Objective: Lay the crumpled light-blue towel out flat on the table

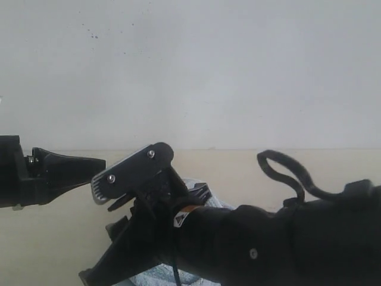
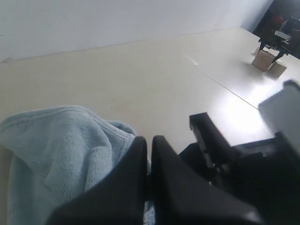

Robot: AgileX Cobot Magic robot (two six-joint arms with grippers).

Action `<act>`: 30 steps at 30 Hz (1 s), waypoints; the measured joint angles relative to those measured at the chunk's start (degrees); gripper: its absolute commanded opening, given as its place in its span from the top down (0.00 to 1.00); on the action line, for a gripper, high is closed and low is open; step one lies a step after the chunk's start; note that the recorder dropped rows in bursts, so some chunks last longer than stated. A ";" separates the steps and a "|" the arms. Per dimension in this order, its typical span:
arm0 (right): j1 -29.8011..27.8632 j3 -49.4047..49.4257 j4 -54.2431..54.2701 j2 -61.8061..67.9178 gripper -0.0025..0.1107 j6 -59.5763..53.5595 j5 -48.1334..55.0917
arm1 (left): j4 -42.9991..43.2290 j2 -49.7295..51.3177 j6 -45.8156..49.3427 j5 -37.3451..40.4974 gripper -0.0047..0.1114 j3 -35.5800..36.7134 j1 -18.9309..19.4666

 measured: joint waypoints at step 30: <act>-31.71 0.00 5.36 -2.46 0.55 6.78 23.37 | 5.59 0.16 18.31 -20.92 0.93 -3.84 -20.95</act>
